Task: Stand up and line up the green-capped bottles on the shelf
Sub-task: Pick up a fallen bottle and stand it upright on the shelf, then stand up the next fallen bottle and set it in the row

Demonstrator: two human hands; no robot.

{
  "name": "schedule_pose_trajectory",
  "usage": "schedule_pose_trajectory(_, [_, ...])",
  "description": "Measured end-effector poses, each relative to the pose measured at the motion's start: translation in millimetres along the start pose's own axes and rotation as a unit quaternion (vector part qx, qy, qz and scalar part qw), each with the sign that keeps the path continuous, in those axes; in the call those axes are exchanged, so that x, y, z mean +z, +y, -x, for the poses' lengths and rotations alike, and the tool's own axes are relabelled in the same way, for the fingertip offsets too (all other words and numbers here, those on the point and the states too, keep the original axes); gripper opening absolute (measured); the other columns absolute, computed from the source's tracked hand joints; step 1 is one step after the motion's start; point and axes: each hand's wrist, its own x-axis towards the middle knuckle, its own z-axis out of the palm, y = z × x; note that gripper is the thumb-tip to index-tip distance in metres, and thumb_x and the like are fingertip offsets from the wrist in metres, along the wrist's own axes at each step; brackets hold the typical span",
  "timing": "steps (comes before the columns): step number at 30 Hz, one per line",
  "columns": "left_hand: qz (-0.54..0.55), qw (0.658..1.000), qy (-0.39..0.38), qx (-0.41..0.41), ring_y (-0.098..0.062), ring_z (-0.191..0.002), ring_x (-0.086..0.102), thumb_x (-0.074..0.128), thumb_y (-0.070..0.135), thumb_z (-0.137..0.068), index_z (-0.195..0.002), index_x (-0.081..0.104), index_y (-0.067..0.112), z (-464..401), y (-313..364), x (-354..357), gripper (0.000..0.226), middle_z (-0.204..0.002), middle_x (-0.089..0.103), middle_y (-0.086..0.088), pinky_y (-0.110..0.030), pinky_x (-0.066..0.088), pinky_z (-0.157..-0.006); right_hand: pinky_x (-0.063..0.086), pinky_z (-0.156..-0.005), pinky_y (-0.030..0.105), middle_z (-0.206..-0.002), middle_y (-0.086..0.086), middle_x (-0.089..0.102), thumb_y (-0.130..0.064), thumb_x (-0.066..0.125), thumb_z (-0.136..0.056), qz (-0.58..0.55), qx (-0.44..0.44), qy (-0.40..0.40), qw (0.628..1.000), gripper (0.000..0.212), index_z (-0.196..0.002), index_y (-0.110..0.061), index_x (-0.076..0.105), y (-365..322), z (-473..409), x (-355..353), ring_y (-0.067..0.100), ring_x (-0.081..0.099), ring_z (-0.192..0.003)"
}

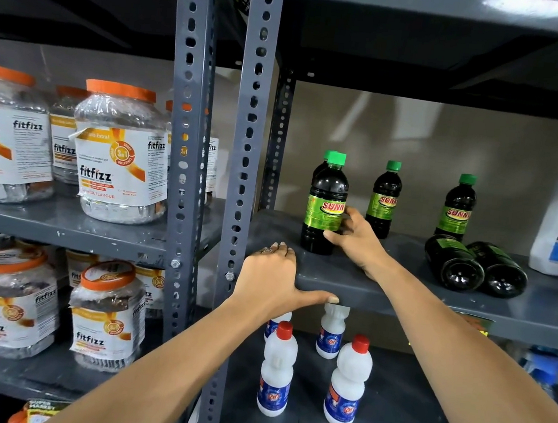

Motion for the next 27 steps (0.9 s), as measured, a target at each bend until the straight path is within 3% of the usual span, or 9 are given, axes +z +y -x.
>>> schedule_pose_trajectory(3, [0.001, 1.0, 0.0, 0.0, -0.021, -0.11, 0.063, 0.024, 0.1, -0.057, -0.116, 0.064, 0.009, 0.6, -0.3, 0.3, 0.116, -0.122, 0.066, -0.006, -0.032, 0.052, -0.081, 0.045, -0.085, 0.018, -0.114, -0.001, 0.061, -0.008, 0.077, -0.08, 0.033, -0.016, 0.015, 0.999, 0.066, -0.137, -0.011, 0.044, -1.3, 3.0, -1.0, 0.013, 0.06, -0.102])
schedule_pose_trajectory(8, [-0.002, 1.0, -0.013, -0.004, -0.021, -0.112, 0.063, 0.016, 0.102, -0.055, -0.118, 0.064, 0.009, -0.5, 0.0, 0.4, 0.122, -0.123, 0.066, -0.006, -0.033, 0.053, -0.08, 0.045, -0.099, 0.029, -0.123, 0.002, 0.059, -0.01, 0.076, -0.082, 0.031, -0.015, -0.001, 0.999, 0.065, -0.138, -0.01, 0.044, -3.1, 4.8, 0.6, 0.016, 0.057, -0.114])
schedule_pose_trajectory(14, [0.003, 1.0, -0.008, 0.005, -0.019, -0.123, 0.057, 0.022, 0.1, -0.057, -0.129, 0.059, 0.01, -0.7, -0.3, -0.7, 0.121, -0.137, 0.059, -0.006, -0.032, 0.051, -0.089, 0.044, -0.092, 0.024, -0.128, 0.005, 0.059, -0.017, 0.08, -0.079, 0.066, -0.031, 0.011, 0.997, 0.067, -0.135, -0.009, 0.046, -4.5, 7.7, 0.7, 0.013, 0.055, -0.109])
schedule_pose_trajectory(19, [0.009, 1.0, -0.028, 0.006, -0.019, -0.125, 0.054, 0.007, 0.102, -0.051, -0.132, 0.056, 0.011, 1.0, 1.5, -4.4, 0.132, -0.137, 0.058, -0.005, -0.034, 0.05, -0.093, 0.045, -0.092, 0.024, -0.126, 0.004, 0.06, -0.027, 0.081, -0.077, 0.07, -0.022, 0.008, 0.997, 0.068, -0.134, -0.011, 0.047, -4.3, 9.1, 0.2, 0.012, 0.056, -0.109])
schedule_pose_trajectory(22, [-0.007, 0.999, -0.033, 0.029, -0.021, -0.131, 0.049, 0.015, 0.097, -0.06, -0.137, 0.052, 0.01, 2.5, 3.9, -6.9, 0.123, -0.144, 0.052, -0.006, -0.035, 0.046, -0.1, 0.046, -0.087, 0.022, -0.112, 0.001, 0.063, -0.041, 0.071, -0.084, 0.039, -0.036, 0.094, 0.994, 0.056, -0.127, -0.009, 0.055, -10.5, 12.8, -5.9, 0.013, 0.06, -0.102])
schedule_pose_trajectory(24, [-0.02, 0.996, -0.045, 0.068, -0.023, -0.133, 0.047, 0.008, 0.095, -0.063, -0.141, 0.047, 0.009, 2.4, 7.6, -10.1, 0.123, -0.146, 0.05, -0.008, -0.037, 0.045, -0.102, 0.045, -0.077, 0.024, -0.097, 0.002, 0.067, -0.044, 0.062, -0.091, 0.055, -0.096, 0.168, 0.98, 0.039, -0.109, -0.01, 0.065, -16.0, 17.4, -17.2, 0.015, 0.062, -0.089])
schedule_pose_trajectory(27, [-0.008, 0.991, -0.069, 0.112, -0.024, -0.135, 0.044, 0.008, 0.092, -0.068, -0.144, 0.043, 0.008, -0.6, 18.7, -12.0, 0.118, -0.147, 0.048, -0.009, -0.04, 0.046, -0.101, 0.043, -0.069, 0.029, -0.081, 0.004, 0.065, -0.043, 0.059, -0.092, 0.188, -0.153, 0.222, 0.944, 0.033, -0.087, -0.013, 0.07, -22.6, 17.6, -54.6, 0.021, 0.06, -0.075])
